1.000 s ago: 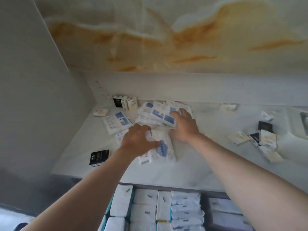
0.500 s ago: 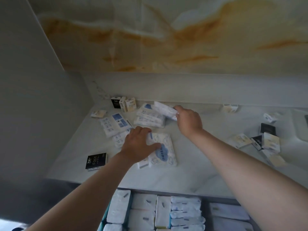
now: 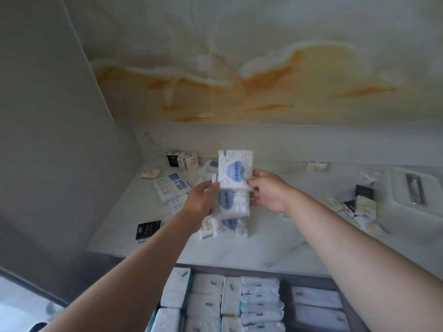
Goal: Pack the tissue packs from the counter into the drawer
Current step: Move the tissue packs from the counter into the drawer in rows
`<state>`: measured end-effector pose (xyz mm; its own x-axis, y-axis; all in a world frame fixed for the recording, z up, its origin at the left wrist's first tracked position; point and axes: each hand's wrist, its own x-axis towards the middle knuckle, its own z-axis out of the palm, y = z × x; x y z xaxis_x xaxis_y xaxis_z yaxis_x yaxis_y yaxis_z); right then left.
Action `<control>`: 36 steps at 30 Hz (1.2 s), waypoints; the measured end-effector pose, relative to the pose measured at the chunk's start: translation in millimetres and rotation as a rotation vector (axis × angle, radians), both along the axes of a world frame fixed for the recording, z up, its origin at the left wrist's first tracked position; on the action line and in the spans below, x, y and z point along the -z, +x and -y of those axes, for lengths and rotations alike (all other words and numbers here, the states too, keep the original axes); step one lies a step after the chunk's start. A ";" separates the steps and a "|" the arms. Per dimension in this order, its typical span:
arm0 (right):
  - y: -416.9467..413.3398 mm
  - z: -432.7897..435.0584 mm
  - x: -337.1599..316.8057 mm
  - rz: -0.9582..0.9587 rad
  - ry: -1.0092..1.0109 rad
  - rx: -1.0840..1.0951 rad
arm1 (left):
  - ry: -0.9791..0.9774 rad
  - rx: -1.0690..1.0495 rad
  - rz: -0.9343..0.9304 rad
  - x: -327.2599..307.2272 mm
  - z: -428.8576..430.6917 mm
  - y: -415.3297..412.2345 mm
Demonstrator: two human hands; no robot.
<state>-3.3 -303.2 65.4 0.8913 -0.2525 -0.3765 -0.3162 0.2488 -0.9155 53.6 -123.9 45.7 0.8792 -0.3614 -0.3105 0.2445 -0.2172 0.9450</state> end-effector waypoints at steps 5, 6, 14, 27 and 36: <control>-9.7 -17.7 18.5 -0.147 -0.055 0.057 | 0.094 -0.012 0.026 12.3 -12.8 -5.5; -9.1 -20.0 23.7 -0.157 -0.112 0.085 | 0.112 -0.013 0.039 14.5 -13.7 -6.5; -9.7 -6.9 39.9 -0.273 -0.153 0.252 | 0.299 -0.121 0.076 28.8 -6.1 -2.1; -11.6 -30.6 49.0 -0.405 -0.632 -0.120 | 0.369 -0.016 -0.019 24.5 -8.5 3.0; -20.9 -26.3 51.0 -0.284 -0.470 -0.062 | 0.245 0.088 0.023 27.8 -5.8 -5.0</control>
<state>-24.2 -276.8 14.4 0.7900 -0.4011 -0.4637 -0.5677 -0.1929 -0.8003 48.6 -118.1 17.8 0.8553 -0.3536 -0.3786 0.1936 -0.4598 0.8667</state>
